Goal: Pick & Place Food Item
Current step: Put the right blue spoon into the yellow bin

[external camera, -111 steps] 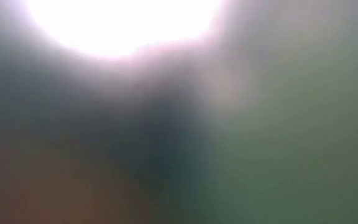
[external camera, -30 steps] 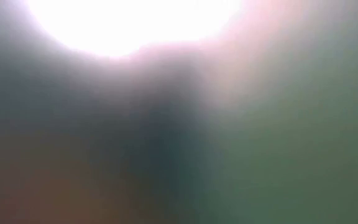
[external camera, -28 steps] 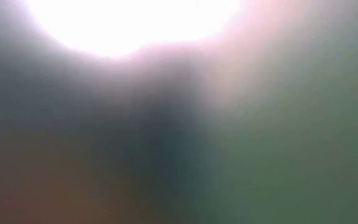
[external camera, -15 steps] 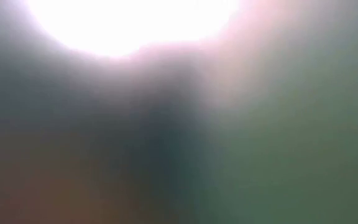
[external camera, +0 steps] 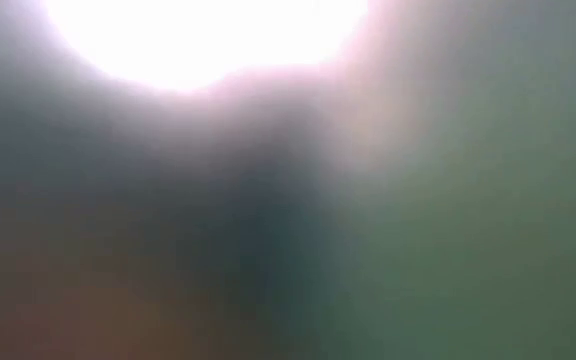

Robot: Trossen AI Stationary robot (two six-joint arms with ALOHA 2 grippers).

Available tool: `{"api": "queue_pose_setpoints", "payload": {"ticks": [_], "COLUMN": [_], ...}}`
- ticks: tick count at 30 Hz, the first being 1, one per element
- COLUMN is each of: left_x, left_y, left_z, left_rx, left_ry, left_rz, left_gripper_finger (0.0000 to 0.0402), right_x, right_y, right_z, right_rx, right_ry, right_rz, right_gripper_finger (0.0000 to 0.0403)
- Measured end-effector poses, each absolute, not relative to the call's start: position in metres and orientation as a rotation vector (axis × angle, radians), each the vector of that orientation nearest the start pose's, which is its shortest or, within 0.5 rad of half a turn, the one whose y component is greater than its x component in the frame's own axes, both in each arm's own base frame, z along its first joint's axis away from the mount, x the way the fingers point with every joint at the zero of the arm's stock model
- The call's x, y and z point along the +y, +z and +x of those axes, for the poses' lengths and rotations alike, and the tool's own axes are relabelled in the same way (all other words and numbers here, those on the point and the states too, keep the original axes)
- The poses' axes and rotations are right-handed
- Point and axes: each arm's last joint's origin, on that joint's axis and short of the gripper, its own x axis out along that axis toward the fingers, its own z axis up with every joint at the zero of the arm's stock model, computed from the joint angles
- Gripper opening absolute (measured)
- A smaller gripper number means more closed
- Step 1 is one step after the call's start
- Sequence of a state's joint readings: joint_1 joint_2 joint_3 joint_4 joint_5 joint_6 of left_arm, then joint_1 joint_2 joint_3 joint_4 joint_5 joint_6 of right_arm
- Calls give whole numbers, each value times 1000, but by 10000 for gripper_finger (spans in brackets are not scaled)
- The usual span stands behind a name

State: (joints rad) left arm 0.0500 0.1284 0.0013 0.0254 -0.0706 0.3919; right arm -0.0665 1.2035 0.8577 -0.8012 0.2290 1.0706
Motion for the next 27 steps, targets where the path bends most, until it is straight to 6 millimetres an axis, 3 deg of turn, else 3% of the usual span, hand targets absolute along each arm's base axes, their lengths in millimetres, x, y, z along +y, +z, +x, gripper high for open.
{"api": "queue_pose_setpoints", "payload": {"ticks": [7,14,21,27], "left_x": [7,7,7,7], "left_y": [156,156,156,156], "left_z": [105,105,105,105], "left_rx": [124,124,124,124], "left_ry": [99,99,99,99], "left_rz": [392,392,392,392], "left_gripper_finger": [275,275,275,275], "right_x": [15,55,99,133], "right_y": [264,272,257,228], "right_z": [228,226,233,247], "right_rx": [802,760,730,823], "right_ry": [-682,-613,-501,-553], "right_rz": [844,880,962,1009], "right_gripper_finger": [20,20,20,20]}}
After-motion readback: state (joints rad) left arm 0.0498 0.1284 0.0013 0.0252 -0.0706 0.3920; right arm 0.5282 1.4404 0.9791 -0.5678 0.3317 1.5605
